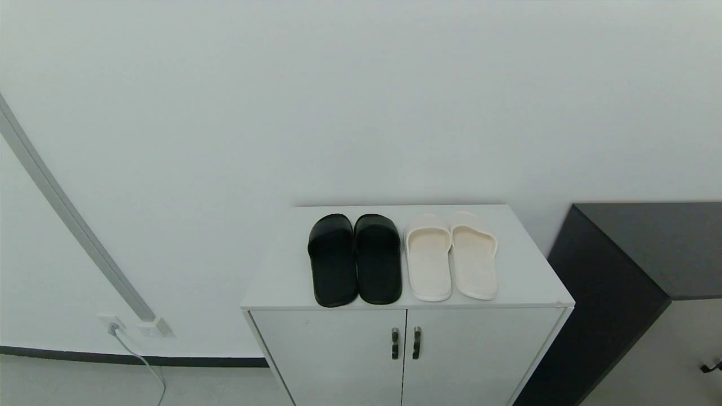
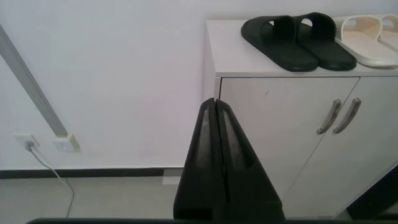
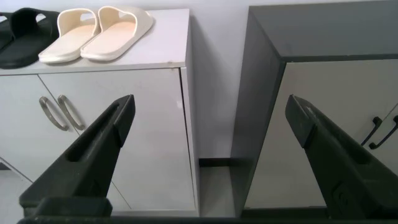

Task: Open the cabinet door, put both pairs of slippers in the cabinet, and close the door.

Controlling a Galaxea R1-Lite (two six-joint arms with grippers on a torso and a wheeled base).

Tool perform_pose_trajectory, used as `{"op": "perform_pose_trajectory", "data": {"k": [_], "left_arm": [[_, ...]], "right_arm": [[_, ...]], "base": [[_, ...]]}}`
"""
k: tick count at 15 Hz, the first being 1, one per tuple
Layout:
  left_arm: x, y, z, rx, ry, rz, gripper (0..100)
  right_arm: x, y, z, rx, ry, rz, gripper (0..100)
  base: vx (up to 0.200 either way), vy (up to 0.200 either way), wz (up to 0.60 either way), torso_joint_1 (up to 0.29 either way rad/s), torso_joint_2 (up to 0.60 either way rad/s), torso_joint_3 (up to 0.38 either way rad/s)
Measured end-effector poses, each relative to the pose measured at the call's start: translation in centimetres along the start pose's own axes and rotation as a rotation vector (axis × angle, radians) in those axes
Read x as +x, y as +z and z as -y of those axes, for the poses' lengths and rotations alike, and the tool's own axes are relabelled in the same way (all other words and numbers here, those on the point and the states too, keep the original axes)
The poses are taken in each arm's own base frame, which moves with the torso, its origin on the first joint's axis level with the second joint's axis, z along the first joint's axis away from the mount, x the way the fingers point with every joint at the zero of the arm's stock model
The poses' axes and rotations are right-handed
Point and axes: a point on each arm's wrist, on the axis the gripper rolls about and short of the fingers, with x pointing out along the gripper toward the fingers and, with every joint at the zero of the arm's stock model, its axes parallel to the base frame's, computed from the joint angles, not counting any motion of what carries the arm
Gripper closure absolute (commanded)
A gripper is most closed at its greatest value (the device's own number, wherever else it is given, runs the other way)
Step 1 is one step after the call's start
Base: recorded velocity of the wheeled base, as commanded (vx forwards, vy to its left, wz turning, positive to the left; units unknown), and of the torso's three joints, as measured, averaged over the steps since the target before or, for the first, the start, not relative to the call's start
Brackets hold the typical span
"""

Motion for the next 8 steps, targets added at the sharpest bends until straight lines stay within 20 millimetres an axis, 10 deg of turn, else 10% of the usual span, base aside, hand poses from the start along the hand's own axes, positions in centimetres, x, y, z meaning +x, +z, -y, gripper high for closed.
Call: {"op": "perform_pose_trajectory", "data": {"k": [8], "left_arm": [[0.0, 0.0, 0.0, -0.001, 0.0, 0.0, 100]], "right_arm": [[0.0, 0.0, 0.0, -0.004, 0.001, 0.0, 0]], "base": [[0.0, 0.0, 0.0, 0.0, 0.0, 0.0]]}}
